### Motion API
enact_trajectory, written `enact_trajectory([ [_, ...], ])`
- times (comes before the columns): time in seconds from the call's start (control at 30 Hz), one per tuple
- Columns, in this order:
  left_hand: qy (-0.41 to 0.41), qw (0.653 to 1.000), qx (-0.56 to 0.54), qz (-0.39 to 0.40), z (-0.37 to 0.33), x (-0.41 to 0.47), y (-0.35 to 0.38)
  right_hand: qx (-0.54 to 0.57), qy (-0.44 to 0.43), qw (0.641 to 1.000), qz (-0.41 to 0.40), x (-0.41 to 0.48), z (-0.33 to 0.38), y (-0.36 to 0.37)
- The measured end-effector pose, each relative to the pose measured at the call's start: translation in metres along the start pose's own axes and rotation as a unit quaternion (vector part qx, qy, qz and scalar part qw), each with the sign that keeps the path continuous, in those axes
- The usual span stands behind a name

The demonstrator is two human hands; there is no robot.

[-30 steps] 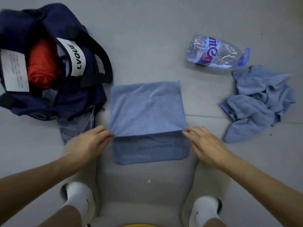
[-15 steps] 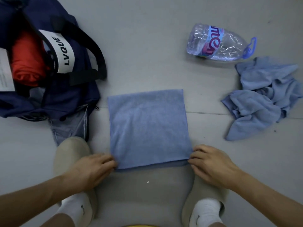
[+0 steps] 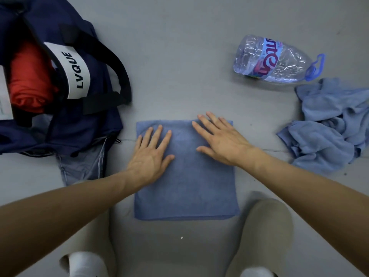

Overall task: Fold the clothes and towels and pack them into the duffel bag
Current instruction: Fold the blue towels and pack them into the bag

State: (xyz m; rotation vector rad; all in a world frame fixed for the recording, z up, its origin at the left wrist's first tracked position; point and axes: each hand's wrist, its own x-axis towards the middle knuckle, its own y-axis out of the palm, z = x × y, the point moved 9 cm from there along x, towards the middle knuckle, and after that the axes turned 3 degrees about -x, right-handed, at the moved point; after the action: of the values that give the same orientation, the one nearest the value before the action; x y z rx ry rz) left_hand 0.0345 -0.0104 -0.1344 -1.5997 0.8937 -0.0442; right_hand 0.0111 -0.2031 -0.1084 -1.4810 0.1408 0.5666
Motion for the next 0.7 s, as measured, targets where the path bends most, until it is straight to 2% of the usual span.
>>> enact_trajectory([
  [0.07,0.021,0.999,0.024,0.008,0.0,0.012,-0.001,-0.022,0.015,0.998,0.055,0.005,-0.019,0.011],
  [0.13,0.059,0.997,0.053,0.0,0.005,0.03,-0.015,-0.023,0.029,0.997,0.068,0.004,-0.032,0.017],
  [0.23,0.084,0.99,0.116,0.013,0.013,0.064,-0.037,0.001,0.072,0.997,0.031,-0.006,-0.038,0.019],
  [0.4,0.051,0.989,0.141,-0.014,-0.004,0.095,-0.06,0.016,0.132,0.991,-0.002,-0.032,-0.037,0.038],
  [0.47,0.044,0.993,0.099,-0.045,-0.016,0.09,-0.058,0.012,0.142,0.989,-0.027,-0.044,-0.036,0.039],
  [0.57,0.088,0.989,0.071,-0.095,-0.037,0.058,-0.041,-0.018,0.091,0.994,-0.06,-0.058,-0.025,0.041],
  [0.7,0.119,0.986,0.096,-0.069,-0.025,0.009,0.006,-0.019,0.087,0.995,-0.05,-0.068,-0.022,0.054],
])
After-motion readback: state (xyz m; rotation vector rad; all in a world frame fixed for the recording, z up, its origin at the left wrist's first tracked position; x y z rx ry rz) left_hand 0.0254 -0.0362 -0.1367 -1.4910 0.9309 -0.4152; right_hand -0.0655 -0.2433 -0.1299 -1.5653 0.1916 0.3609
